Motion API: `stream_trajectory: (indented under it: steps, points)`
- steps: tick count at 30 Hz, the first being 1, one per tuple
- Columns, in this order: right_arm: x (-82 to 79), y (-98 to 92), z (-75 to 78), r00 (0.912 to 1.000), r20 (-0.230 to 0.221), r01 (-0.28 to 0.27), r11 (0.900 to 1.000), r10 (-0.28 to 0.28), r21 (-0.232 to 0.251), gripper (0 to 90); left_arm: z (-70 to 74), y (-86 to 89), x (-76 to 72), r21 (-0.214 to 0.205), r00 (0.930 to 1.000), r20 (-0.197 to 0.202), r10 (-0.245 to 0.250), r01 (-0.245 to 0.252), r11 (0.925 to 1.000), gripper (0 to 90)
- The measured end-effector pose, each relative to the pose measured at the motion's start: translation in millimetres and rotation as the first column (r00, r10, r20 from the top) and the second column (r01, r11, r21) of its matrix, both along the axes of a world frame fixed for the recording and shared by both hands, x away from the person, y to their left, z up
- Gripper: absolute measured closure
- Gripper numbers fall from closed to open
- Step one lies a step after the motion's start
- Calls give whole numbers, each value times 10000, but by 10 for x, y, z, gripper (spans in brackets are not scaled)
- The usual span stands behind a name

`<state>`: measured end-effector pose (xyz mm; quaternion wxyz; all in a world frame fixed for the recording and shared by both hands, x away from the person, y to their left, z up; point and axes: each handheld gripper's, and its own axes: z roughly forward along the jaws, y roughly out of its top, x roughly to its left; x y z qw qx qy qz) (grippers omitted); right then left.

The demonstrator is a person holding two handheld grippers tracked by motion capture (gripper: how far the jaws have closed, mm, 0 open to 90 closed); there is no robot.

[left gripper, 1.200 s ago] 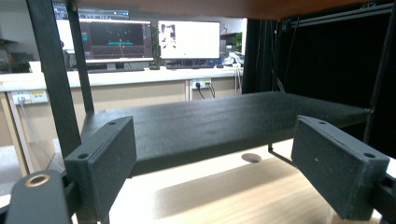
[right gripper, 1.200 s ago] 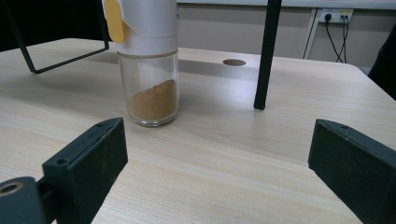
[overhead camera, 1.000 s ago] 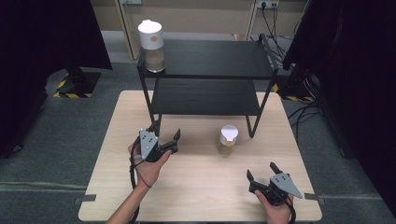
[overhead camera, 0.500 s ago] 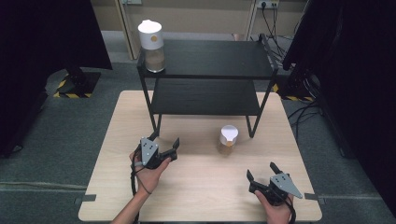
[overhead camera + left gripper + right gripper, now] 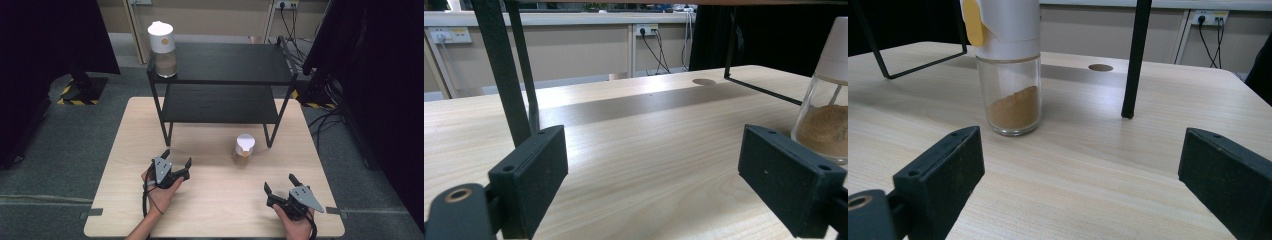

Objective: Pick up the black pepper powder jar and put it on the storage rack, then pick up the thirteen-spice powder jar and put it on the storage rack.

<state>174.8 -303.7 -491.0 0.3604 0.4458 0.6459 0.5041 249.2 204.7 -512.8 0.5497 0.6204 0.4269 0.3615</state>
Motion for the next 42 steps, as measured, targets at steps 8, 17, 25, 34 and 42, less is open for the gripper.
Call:
stream_trajectory:
  steps: [8,17,25,34,42]
  points:
    - [0,5,1,10000,-6,30,10000,-30,-3,48,-5,7,1,-176,10000,-45,51,-52,9998,119]
    - [13,-11,8,10000,-81,-17,10000,18,76,47,-5,6,0,-90,10000,-4,-3,3,10000,118]
    - [26,8,26,9999,-129,-42,9999,43,108,48,-5,8,3,-80,10000,-1,-32,32,10000,116]
    - [156,130,142,9993,243,-304,9990,297,325,48,17,14,20,-47,9999,-132,-77,76,10000,116]
    - [378,332,229,9976,408,-574,9970,553,514,57,12,15,15,-34,9999,-96,-79,79,10000,116]
